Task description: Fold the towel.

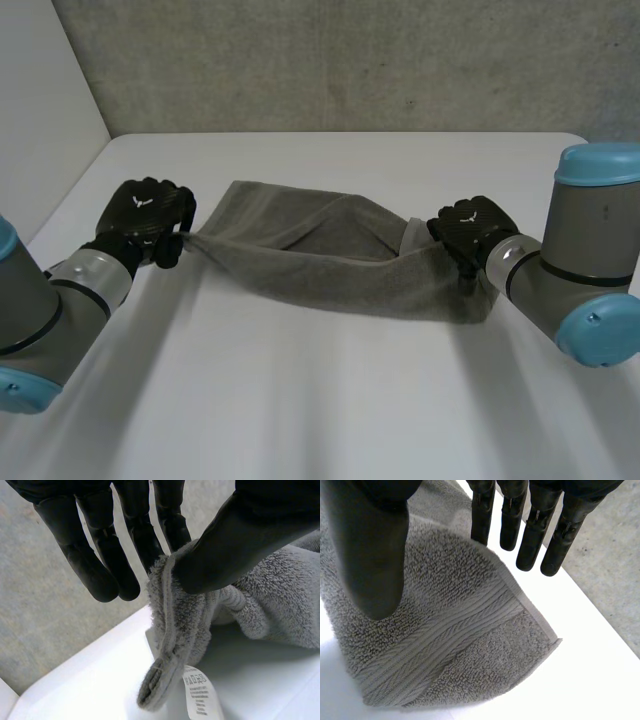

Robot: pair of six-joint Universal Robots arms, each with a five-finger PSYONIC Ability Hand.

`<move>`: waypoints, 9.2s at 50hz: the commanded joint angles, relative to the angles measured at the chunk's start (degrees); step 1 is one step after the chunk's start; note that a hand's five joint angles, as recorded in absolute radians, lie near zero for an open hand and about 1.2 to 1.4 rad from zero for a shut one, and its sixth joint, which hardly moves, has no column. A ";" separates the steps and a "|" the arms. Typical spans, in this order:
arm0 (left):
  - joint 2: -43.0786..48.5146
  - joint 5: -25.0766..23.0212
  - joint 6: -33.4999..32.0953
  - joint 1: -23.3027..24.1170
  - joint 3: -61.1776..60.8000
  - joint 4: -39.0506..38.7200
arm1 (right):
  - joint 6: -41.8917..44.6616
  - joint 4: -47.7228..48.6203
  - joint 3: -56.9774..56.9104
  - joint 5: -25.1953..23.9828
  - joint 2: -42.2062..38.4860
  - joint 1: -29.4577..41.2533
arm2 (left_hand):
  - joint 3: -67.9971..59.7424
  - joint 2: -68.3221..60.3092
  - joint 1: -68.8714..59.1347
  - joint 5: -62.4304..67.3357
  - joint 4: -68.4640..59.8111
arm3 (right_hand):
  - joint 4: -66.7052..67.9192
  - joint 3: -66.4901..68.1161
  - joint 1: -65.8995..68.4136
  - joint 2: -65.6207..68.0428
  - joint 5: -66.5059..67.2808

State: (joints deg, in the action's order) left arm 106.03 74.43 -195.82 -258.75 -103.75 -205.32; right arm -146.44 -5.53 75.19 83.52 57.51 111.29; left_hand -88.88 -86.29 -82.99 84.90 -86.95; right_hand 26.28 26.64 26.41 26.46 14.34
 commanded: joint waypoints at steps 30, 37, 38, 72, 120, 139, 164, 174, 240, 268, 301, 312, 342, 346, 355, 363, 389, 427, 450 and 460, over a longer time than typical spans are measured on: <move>-18.05 -7.54 0.17 -6.24 -14.11 0.01 | -0.25 -2.73 -3.82 -0.55 0.86 -0.28 | 8.88 6.29 2.99 -14.90 6.95 | 8.84 8.48 8.71 8.66 10.78; -18.14 -7.63 0.17 -6.59 -14.73 0.01 | -0.25 -3.35 -3.56 -0.46 -0.38 -0.28 | 8.88 6.29 2.99 -14.90 6.95 | 11.06 10.70 10.92 10.87 12.99; -18.14 -7.63 0.17 -6.59 -14.73 0.01 | -0.34 -3.35 -3.29 -0.46 -0.55 -0.28 | 8.88 6.29 2.99 -14.90 6.95 | 11.39 11.03 11.26 11.21 13.32; -17.61 -7.63 0.26 -6.77 -14.73 -0.17 | -0.52 -0.36 -2.50 -0.82 -1.87 -0.20 | 8.88 6.29 2.99 -14.90 6.95 | -2.91 -3.27 -3.04 -3.09 -0.97; -17.52 -7.54 0.43 -6.77 -14.64 -0.17 | -1.92 -0.18 4.09 -0.73 1.73 -0.02 | 8.88 6.29 2.99 -14.90 6.95 | 37.30 36.94 37.17 37.11 39.23; -26.92 -7.10 9.82 -10.46 -6.75 0.10 | -3.86 -4.37 -2.40 -0.90 26.16 -0.98 | 8.88 6.29 2.99 -14.90 6.95 | 53.72 53.36 53.59 53.54 55.66; 7.88 -4.03 -3.34 -2.99 24.73 12.67 | 11.08 -12.31 -17.44 -2.57 2.79 -1.25 | 8.88 6.29 2.99 -14.90 6.95 | 53.72 53.36 53.59 53.54 55.66; 10.79 5.20 4.61 -0.71 37.57 -6.09 | 8.98 30.26 -19.48 0.85 3.21 0.50 | 8.88 6.29 2.99 -14.90 6.95 | 53.72 53.36 53.59 53.54 55.66; 0.32 -9.12 -6.77 -12.48 -7.44 -0.61 | 3.88 15.28 23.69 1.91 5.16 -6.34 | 8.88 6.29 2.99 -14.90 6.95 | 25.99 25.63 25.86 25.81 27.93; 2.78 -9.39 -7.56 -10.29 -7.96 -0.43 | 3.97 15.37 24.31 1.21 15.18 -11.09 | 34.42 31.84 28.54 -40.45 32.49 | 53.72 53.36 53.59 53.54 55.66; -22.01 -13.69 12.74 -19.78 -5.85 -5.35 | -0.87 0.97 21.24 -9.78 33.82 -17.77 | 8.88 6.29 2.99 -14.90 6.95 | 53.72 53.36 53.59 53.54 55.66; -6.12 -14.22 2.21 -15.65 3.44 3.60 | 2.03 -2.12 9.01 -7.85 24.23 -15.93 | 8.88 6.29 2.99 -14.90 6.95 | 53.72 53.36 53.59 53.54 55.66; 27.20 -3.16 -11.16 -8.44 29.29 10.04 | 3.17 7.18 -11.19 -0.29 -8.89 -8.63 | 8.88 6.29 2.99 -14.90 6.95 | 53.72 53.36 53.59 53.54 55.66; 29.06 -2.00 -11.34 -7.91 30.88 8.80 | 3.35 9.83 -13.13 1.55 -11.88 -8.02 | 8.88 6.29 2.99 -14.90 6.95 | 53.72 53.36 53.59 53.54 55.66; 32.74 1.68 -11.43 -5.63 35.01 4.76 | 3.79 10.27 -16.30 2.52 -16.64 -7.75 | 8.88 6.29 2.99 -14.90 6.95 | 53.72 53.36 53.59 53.54 55.66; 34.16 1.86 -11.43 -4.31 34.84 4.41 | 3.53 11.06 -17.79 2.52 -19.01 -7.75 | 17.02 14.43 11.13 -23.04 15.08 | 33.28 32.92 33.14 33.09 35.21; 12.27 1.60 -9.50 -3.61 14.89 4.84 | 0.89 6.33 3.02 4.90 5.33 -8.37 | 76.98 74.39 71.09 -83.01 75.05 | -12.16 -12.52 -12.29 -12.34 -10.23; 0.67 -8.59 6.59 -6.24 -3.83 1.42 | -3.95 14.49 11.74 -2.22 -3.19 -12.59 | 75.47 72.88 69.58 -81.49 73.53 | 35.69 35.33 35.56 35.51 37.63; -0.12 -8.33 6.67 -6.15 -3.92 0.98 | 20.05 10.10 2.33 5.60 -2.40 -29.02 | 75.97 73.39 70.08 -82.00 74.04 | 53.72 53.36 53.59 53.54 55.66; -0.47 -8.24 6.85 -6.07 -3.66 0.98 | 12.23 10.71 -5.92 6.39 4.37 -6.92 | 76.14 73.55 70.25 -82.17 74.21 | 53.72 53.36 53.59 53.54 55.66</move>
State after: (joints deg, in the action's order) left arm 105.66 66.14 -189.09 -264.88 -107.44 -204.34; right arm -129.26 4.56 73.43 90.04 58.73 88.52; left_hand -14.79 -15.47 -15.98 14.68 -15.45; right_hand 76.84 75.78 76.16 75.48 66.12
